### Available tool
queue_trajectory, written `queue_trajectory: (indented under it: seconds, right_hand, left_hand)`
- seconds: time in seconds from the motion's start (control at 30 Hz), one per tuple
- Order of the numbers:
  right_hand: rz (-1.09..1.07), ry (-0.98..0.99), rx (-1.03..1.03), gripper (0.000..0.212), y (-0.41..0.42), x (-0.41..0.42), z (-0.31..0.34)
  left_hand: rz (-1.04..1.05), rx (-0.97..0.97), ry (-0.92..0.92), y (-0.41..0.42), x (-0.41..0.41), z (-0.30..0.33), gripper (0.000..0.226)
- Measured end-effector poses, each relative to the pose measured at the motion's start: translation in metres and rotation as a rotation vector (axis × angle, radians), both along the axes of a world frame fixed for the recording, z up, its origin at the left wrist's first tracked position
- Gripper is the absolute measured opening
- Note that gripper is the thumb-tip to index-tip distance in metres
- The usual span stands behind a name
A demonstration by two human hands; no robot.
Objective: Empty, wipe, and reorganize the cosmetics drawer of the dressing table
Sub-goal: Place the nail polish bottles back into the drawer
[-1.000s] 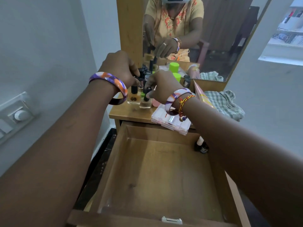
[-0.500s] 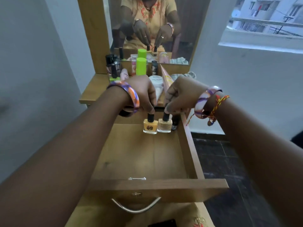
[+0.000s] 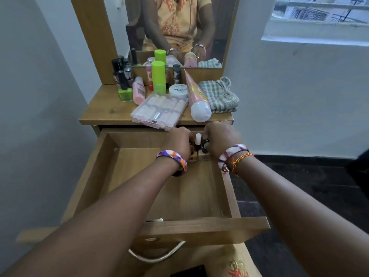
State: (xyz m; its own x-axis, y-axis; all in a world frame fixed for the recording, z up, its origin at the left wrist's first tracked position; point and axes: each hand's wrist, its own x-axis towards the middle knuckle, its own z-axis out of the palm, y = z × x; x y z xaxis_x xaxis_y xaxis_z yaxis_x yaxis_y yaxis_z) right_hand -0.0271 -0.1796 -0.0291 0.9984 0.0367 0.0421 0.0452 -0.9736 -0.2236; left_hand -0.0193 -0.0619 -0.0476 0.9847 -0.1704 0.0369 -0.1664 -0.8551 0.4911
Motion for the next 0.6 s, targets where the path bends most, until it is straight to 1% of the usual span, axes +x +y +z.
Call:
queue_trajectory:
  seconds: [0.1,0.3,0.47,0.6]
  right_hand:
    - [-0.015,-0.006,-0.008,0.02,0.0,0.002,-0.004]
    - [-0.037,0.006,0.003,0.019,0.0,0.005,-0.009]
    - [-0.043,0.016,-0.015,0.016,0.002,0.003,-0.005]
    - [-0.035,0.026,-0.051,0.019,0.004,-0.002,0.003]
  left_hand:
    - [0.017,-0.022,-0.035,-0.003,0.002,-0.003,0.019]
    - [0.029,-0.067,-0.045,-0.008,0.006,-0.009,0.022]
    - [0.041,-0.047,-0.029,-0.009,0.008,-0.007,0.024]
    - [0.012,-0.038,-0.015,-0.009,0.003,-0.002,0.028]
